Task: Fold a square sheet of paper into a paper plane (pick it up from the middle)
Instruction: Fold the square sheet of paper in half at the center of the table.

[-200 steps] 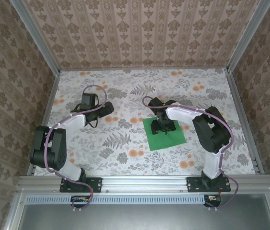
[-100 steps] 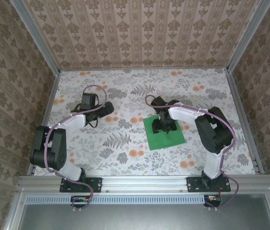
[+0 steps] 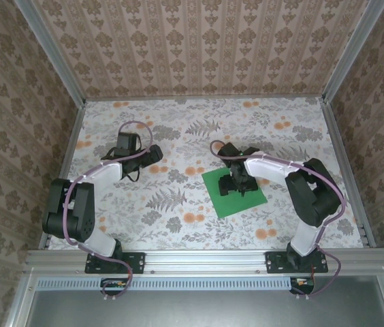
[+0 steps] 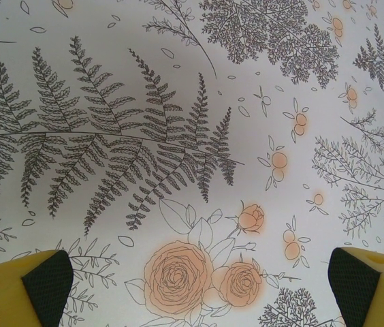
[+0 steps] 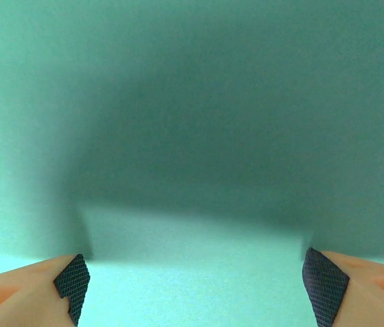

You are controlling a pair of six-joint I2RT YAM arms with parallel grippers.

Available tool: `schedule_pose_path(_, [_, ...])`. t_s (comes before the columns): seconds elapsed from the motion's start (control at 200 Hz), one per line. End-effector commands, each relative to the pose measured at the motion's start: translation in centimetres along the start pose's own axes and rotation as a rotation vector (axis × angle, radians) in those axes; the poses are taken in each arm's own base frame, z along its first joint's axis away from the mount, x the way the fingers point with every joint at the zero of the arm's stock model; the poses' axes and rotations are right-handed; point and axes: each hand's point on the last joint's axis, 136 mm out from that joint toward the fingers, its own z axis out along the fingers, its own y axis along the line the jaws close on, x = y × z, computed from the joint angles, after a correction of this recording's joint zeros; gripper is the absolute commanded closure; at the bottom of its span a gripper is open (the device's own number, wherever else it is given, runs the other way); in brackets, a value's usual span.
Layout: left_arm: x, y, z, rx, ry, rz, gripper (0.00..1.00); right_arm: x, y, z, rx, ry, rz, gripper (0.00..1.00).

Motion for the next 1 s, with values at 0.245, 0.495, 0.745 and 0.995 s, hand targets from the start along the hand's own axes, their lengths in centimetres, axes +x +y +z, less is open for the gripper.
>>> schedule_pose_path(0.245, [0.4, -1.2, 0.2, 0.057, 0.023, -0.051, 0.0, 2.7, -1.2, 3.1, 0.071, 0.095, 0.039, 0.28])
schedule_pose_path(0.495, [2.1, -1.7, 0.2, 0.124, 0.061, -0.11, 0.0, -0.6, 1.9, -0.6, -0.128, -0.065, 0.086, 0.51])
schedule_pose_path(0.745, [3.2, -4.1, -0.3, 0.286, 0.102, -0.154, 0.08, -4.4, 10.6, -7.2, -0.728, -0.125, 0.137, 0.73])
schedule_pose_path(0.995, [4.5, -7.1, -1.6, 0.402, 0.137, -0.134, 0.12, -6.3, 13.4, -9.0, -0.997, -0.095, 0.185, 0.69])
